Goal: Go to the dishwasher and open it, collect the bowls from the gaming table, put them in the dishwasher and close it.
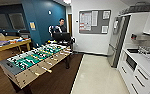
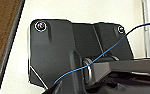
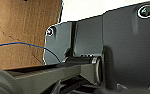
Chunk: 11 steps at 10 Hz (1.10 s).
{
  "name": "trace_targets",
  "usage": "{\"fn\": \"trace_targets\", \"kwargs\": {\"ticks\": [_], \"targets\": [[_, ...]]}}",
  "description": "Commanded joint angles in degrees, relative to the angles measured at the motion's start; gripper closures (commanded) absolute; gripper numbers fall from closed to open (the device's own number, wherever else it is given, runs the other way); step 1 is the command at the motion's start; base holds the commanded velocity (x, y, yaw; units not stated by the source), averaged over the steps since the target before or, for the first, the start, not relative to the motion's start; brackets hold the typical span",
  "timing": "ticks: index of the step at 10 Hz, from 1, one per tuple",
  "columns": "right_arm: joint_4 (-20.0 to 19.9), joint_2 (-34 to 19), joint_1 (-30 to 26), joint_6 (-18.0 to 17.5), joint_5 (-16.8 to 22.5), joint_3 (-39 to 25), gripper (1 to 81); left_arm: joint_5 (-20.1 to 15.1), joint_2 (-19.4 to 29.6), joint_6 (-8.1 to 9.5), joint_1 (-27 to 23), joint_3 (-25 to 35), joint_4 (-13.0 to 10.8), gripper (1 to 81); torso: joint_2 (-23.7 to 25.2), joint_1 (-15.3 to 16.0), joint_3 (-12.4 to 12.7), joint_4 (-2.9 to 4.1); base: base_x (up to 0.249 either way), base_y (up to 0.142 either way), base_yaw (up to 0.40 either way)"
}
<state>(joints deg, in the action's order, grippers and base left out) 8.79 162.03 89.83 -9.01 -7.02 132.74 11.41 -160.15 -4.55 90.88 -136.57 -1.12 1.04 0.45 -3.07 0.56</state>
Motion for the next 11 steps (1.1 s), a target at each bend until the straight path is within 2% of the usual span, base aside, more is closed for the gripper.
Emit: {"fn": "trace_targets", "kwargs": {"ticks": [1,11], "targets": [[0.9,-0.5,-2.4,0.0,2.8,-1.3,1.0,-3.0,1.0,-0.20,-1.7,0.3,-0.1,1.0,0.0,0.0,0.0,0.00,0.000,0.000,0.349],[0.9,-0.4,-2.3,0.0,2.8,-1.6,1.0,-3.0,1.1,-0.20,-1.8,0.2,-0.2,1.0,0.0,0.0,0.0,0.00,0.000,0.000,0.349]]}}
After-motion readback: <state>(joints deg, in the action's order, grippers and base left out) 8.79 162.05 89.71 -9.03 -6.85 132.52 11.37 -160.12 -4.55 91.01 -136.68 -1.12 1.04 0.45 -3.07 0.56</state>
